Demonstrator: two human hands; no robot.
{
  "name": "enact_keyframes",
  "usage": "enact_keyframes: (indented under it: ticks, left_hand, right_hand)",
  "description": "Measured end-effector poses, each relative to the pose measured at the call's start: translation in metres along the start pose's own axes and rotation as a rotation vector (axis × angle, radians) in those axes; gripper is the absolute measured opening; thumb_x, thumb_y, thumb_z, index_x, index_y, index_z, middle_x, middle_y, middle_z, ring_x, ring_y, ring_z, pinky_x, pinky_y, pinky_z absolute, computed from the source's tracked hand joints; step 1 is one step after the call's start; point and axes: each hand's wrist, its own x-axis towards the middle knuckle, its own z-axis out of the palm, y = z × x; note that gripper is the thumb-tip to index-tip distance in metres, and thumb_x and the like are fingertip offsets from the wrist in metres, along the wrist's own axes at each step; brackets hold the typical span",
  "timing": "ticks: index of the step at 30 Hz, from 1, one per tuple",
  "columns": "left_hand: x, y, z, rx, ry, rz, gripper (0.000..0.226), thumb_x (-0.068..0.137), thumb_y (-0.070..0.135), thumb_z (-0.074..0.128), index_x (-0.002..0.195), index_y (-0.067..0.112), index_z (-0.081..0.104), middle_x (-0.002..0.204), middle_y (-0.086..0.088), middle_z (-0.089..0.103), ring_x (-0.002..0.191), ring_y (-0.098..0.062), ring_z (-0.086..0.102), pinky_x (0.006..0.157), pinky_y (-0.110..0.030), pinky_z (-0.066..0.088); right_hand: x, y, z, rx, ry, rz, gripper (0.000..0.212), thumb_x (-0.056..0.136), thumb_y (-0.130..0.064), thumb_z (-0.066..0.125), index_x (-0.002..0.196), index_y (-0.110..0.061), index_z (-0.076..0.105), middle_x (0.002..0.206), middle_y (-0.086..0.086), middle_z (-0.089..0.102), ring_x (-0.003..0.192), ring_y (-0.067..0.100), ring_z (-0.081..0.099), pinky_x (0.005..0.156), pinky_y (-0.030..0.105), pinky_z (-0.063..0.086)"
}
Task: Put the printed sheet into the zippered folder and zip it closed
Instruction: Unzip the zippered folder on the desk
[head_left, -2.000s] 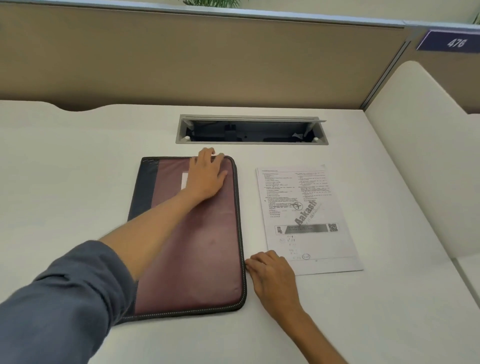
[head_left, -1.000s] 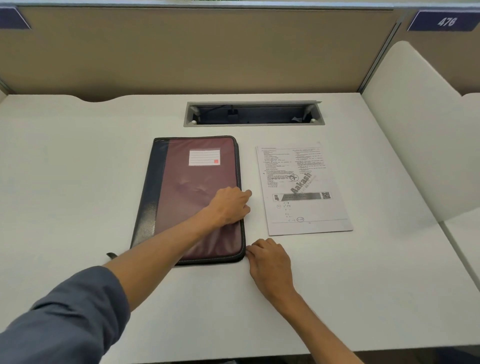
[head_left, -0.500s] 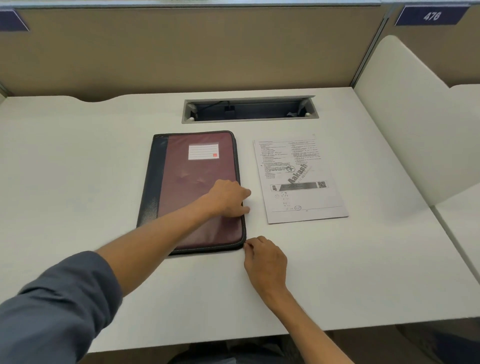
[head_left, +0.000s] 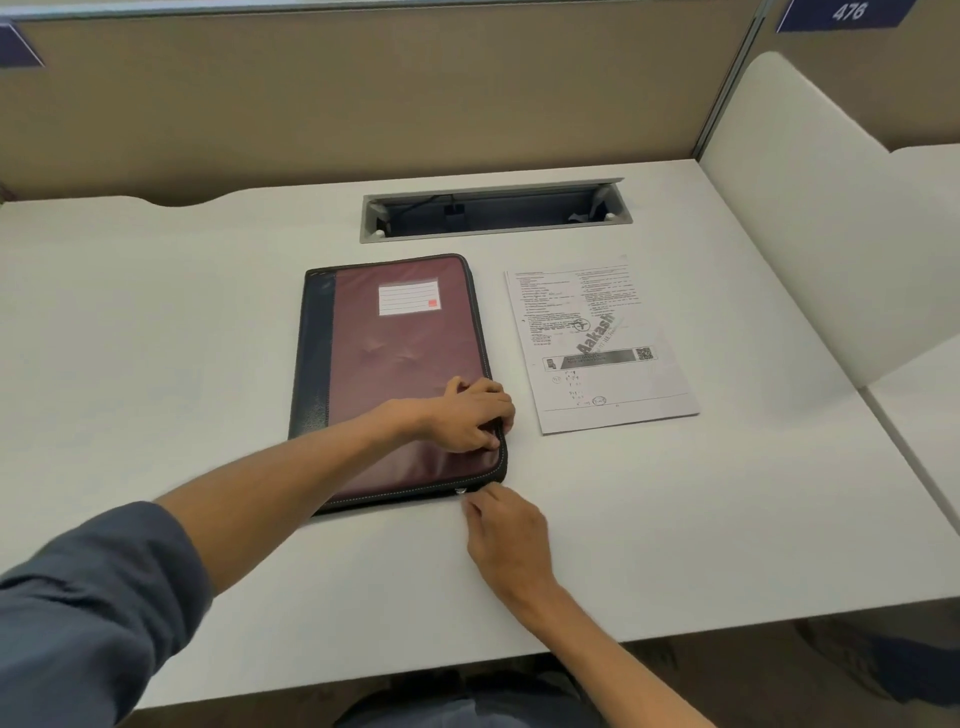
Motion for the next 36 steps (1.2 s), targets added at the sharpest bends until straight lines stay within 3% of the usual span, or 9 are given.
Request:
enact_keyframes:
  ticks: [4,8,17,20,29,33,36]
  left_hand:
    - [0.0,0.004,-0.003,-0.012,-0.002,0.009,0.016,0.093,0.021,0.055,0.107,0.015,0.055,0.118,0.002,0.052,0.128,-0.016,0.029,0.108,-0.051,0.017]
    - [0.001,0.006,-0.004,-0.002,0.004,0.003,0.016,0.092,0.021,0.056,0.107,0.014,0.056,0.12,0.0,0.054,0.128,-0.016,0.03,0.107,-0.051,0.018]
    - [0.005,0.001,0.002,-0.002,0.021,0.017,0.013,0.091,0.022,0.057,0.103,0.016,0.057,0.109,0.003,0.055,0.114,-0.011,0.031,0.101,-0.049,0.023]
    - [0.007,-0.001,0.005,0.012,0.024,0.019,0.013,0.091,0.023,0.057,0.103,0.017,0.057,0.111,0.001,0.055,0.118,-0.014,0.033,0.099,-0.048,0.024]
    - [0.008,-0.001,0.011,0.013,0.055,0.01,0.015,0.091,0.022,0.058,0.104,0.015,0.058,0.109,0.002,0.054,0.12,-0.016,0.033,0.104,-0.051,0.02]
    - [0.007,0.0,0.012,-0.007,0.062,-0.003,0.013,0.091,0.021,0.057,0.102,0.014,0.057,0.106,0.005,0.05,0.12,-0.015,0.032,0.107,-0.055,0.017]
    - [0.01,0.003,0.015,-0.034,0.072,-0.002,0.012,0.092,0.02,0.056,0.103,0.014,0.057,0.111,0.003,0.053,0.123,-0.016,0.031,0.107,-0.057,0.016]
  right_hand:
    - [0.002,-0.022,0.015,0.049,-0.003,-0.026,0.008,0.084,-0.009,0.066,0.077,-0.011,0.07,0.071,0.001,0.066,0.061,0.018,0.059,0.051,0.029,0.049]
    - [0.003,-0.046,0.025,0.064,-0.056,-0.069,0.015,0.09,-0.013,0.059,0.08,-0.008,0.069,0.075,0.006,0.067,0.065,0.022,0.061,0.055,0.035,0.051]
    - [0.005,-0.089,0.048,0.009,-0.16,-0.156,0.014,0.081,-0.009,0.067,0.068,-0.012,0.063,0.065,0.003,0.063,0.054,0.02,0.057,0.046,0.026,0.034]
    - [0.005,-0.096,0.055,0.009,-0.158,-0.171,0.018,0.078,-0.008,0.07,0.064,-0.012,0.06,0.06,0.002,0.06,0.05,0.018,0.053,0.044,0.022,0.029]
    - [0.006,-0.113,0.072,0.023,-0.202,-0.231,0.009,0.084,-0.003,0.06,0.075,-0.006,0.06,0.07,0.008,0.061,0.059,0.023,0.054,0.049,0.029,0.032]
    - [0.006,-0.114,0.066,0.053,-0.206,-0.255,0.018,0.071,0.004,0.069,0.066,-0.006,0.055,0.062,0.007,0.056,0.05,0.019,0.041,0.048,0.024,0.026]
    - [-0.001,-0.127,0.067,0.085,-0.256,-0.351,0.028,0.065,0.008,0.071,0.06,-0.007,0.048,0.053,0.003,0.039,0.047,0.015,0.03,0.048,0.022,0.027]
